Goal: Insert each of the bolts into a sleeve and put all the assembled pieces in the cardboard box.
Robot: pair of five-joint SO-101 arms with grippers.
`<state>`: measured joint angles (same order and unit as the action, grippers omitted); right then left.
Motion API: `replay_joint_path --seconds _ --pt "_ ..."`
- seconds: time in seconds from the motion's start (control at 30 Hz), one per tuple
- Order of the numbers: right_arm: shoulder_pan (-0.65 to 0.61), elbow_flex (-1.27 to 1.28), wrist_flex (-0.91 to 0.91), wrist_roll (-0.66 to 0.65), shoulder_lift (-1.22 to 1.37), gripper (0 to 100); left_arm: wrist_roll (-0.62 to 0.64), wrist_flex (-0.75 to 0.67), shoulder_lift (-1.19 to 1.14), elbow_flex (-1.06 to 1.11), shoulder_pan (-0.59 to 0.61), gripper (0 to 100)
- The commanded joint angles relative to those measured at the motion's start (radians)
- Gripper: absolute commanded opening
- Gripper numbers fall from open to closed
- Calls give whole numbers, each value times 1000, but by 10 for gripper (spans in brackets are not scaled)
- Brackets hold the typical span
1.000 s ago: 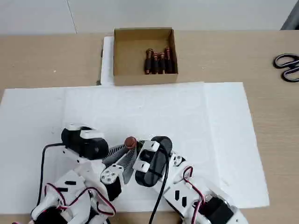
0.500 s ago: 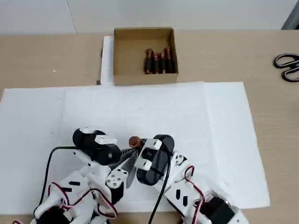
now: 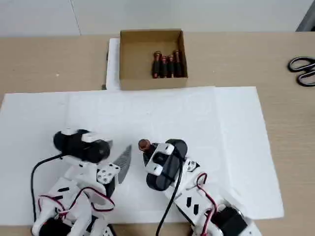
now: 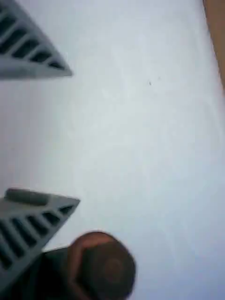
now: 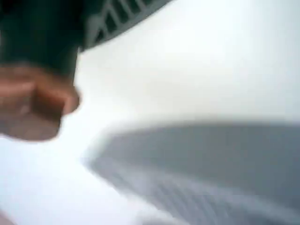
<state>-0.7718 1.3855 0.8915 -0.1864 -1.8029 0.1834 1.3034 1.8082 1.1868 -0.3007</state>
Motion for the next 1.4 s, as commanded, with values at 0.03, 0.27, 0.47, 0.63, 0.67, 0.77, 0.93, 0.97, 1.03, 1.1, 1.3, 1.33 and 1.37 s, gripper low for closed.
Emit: replay_joint_path --seconds 0.03,0.27,0.47,0.63,0.67,0.77,0.93,0.97,1.03,1.1,1.3,1.33,1.37 --pt "8 -44 -27 -2 -7 4 74 -6 0 -65 28 163" --pt "101 -40 -25 2 -7 4 213 -58 -2 -114 54 163" --pt "254 -25 -31 118 5 4 259 -117 -3 -70 222 162" --pt "331 -35 -39 137 5 4 258 -141 -3 -4 259 160" --pt "338 -48 -39 157 12 4 258 -141 -3 7 259 160" --pt "360 -97 -30 192 84 4 258 -147 -3 48 259 160" --pt "401 -279 -90 250 341 4 204 -141 -2 67 261 159" --pt "412 -322 -107 253 401 4 189 -147 2 79 265 159" --pt "432 -397 -145 253 521 4 158 -147 3 114 267 150" --pt "443 -470 -183 252 633 4 123 -147 5 168 267 115" --pt "441 -690 -306 250 929 4 23 -224 5 315 267 6" --pt "441 -732 -318 250 978 4 8 -247 5 344 267 8" --pt "441 -776 -328 250 1027 4 -3 -275 5 369 267 7"
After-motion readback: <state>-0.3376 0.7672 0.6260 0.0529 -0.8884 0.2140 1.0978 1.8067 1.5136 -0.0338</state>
